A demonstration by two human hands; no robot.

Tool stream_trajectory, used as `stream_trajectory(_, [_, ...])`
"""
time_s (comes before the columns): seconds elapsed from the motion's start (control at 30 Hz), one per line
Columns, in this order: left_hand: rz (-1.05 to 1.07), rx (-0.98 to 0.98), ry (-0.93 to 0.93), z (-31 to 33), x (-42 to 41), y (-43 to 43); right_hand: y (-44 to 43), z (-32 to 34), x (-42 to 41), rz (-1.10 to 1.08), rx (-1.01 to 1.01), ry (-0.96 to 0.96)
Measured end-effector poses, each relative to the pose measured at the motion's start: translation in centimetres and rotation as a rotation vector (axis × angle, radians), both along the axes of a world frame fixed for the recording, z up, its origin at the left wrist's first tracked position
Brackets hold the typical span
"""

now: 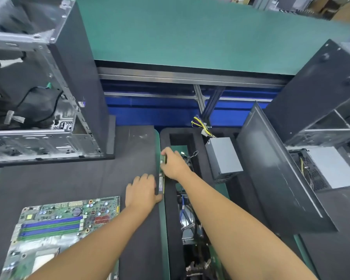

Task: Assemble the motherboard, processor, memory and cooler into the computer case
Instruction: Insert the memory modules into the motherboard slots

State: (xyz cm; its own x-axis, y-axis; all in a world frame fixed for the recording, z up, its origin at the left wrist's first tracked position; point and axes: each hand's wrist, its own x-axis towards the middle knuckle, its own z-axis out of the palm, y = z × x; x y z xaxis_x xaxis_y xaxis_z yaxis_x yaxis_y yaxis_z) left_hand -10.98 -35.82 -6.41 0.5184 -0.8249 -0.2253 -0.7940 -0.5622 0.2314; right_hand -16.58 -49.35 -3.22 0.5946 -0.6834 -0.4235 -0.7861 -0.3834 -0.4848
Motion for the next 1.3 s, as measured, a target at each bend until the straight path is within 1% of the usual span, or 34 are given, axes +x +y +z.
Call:
stream_trajectory(0.1, [-0.011,-0.013,-0.013,0.0,-0.2,0.4,-0.3,1.7,-0.4,-0.118,-0.025,-0.175])
stream_trajectory(0.17, [-0.030,-0.035,0.006,0.0,-0.1,0.8,-0.5,3.3,-1.1,-0.118,-0.001,-0.211])
stream_trajectory(0.2, [-0.036,-0.048,0.046,0.0,0.0,1.1,-0.5,4.2,-1.5,-0.093,0.017,-0.214])
stream_trajectory(0.23, [-0.022,-0.077,0.132,0.2,0.3,1.5,-0.4,5.2,-1.9,-0.073,0.048,-0.223])
stream_trajectory(0.33, [0.122,-0.263,0.572,1.5,1.6,3.1,0.3,8.2,-2.9,-0.109,0.109,-0.320])
stream_trajectory(0.37, [0.156,-0.329,0.672,2.1,2.1,3.8,0.7,9.1,-3.1,-0.132,0.104,-0.364])
stream_trajectory(0.4, [0.170,-0.384,0.729,2.8,2.7,4.5,1.2,9.9,-3.2,-0.152,0.107,-0.410])
stream_trajectory(0.47, [0.178,-0.453,0.785,4.2,4.0,6.4,2.7,11.0,-3.3,-0.189,0.141,-0.480])
stream_trajectory(0.57, [0.156,-0.481,0.781,6.1,6.6,9.8,5.1,11.5,-2.7,-0.206,0.177,-0.528])
stream_trajectory(0.63, [0.154,-0.480,0.759,7.0,8.7,12.4,6.7,11.3,-1.8,-0.188,0.184,-0.518])
stream_trajectory(0.8, [0.208,-0.408,0.705,7.9,14.4,19.1,11.7,9.4,1.3,-0.052,0.169,-0.398])
stream_trajectory(1.0, [0.146,-0.322,0.509,8.0,19.6,23.9,17.8,7.0,5.0,0.226,0.017,-0.234])
stream_trajectory(1.1, [0.124,-0.298,0.457,7.6,21.0,24.9,19.8,6.0,6.1,0.301,-0.032,-0.146])
stream_trajectory(1.17, [0.137,-0.312,0.448,7.0,21.6,25.4,20.7,5.2,6.6,0.276,-0.043,-0.097])
stream_trajectory(1.23, [0.222,-0.332,0.461,5.8,22.3,26.0,21.6,4.1,6.8,0.161,-0.040,-0.108])
stream_trajectory(1.3, [0.344,-0.285,0.501,4.5,22.8,26.8,22.5,3.2,6.8,0.025,-0.020,-0.136])
